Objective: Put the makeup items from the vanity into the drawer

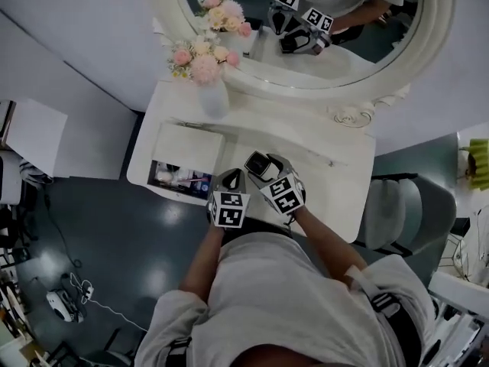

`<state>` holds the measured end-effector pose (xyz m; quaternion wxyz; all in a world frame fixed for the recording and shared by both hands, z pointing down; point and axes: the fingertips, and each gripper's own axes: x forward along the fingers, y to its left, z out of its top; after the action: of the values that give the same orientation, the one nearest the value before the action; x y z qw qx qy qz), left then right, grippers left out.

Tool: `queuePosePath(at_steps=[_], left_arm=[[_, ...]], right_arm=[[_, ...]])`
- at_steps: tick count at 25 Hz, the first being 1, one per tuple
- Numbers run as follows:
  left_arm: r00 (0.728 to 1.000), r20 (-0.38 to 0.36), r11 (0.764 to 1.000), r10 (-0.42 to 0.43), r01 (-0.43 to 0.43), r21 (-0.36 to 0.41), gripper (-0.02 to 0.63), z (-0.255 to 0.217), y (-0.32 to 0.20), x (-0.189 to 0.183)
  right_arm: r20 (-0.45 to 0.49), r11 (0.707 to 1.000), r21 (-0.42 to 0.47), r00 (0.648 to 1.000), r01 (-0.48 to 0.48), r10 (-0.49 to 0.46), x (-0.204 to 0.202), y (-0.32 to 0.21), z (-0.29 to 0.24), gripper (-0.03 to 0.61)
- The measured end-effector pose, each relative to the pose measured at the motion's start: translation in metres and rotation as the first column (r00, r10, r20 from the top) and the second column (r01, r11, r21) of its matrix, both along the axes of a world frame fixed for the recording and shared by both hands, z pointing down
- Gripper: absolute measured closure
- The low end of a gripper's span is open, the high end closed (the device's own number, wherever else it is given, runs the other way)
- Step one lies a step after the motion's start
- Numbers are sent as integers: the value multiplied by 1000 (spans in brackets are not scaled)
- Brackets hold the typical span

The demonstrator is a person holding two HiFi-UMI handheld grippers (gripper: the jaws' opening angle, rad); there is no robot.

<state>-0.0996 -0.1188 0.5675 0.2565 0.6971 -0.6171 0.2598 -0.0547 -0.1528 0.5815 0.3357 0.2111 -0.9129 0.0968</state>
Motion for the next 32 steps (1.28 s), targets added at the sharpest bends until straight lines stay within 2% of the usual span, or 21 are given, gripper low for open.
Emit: queuePosePath(at_steps=[6, 11, 15, 21, 26, 32], left_arm=[[992, 12, 992, -123, 123, 7, 611, 0, 23, -48], [975, 16, 975, -222, 222, 4, 611, -2, 48, -80], [954, 20, 954, -299, 299, 12, 611, -5, 66, -109], [907, 20, 907, -420, 420, 18, 611, -7, 91, -150], [884, 25, 885, -466, 466, 10, 611, -1, 102, -172], [876, 15, 876, -482, 482, -6, 611, 8, 112, -190]], right_arm=[[17, 993, 11, 993, 117, -117, -51, 19, -5, 252], [20, 977, 11, 977, 212, -212, -85, 38, -8, 252], [31, 961, 19, 961, 274, -275, -109, 51, -12, 252], [51, 939, 20, 937, 344, -345, -134, 71, -20, 252], [59, 922, 18, 920, 387, -388, -156, 82, -19, 252], [51, 902, -17, 902, 431, -429, -182, 100, -12, 252]])
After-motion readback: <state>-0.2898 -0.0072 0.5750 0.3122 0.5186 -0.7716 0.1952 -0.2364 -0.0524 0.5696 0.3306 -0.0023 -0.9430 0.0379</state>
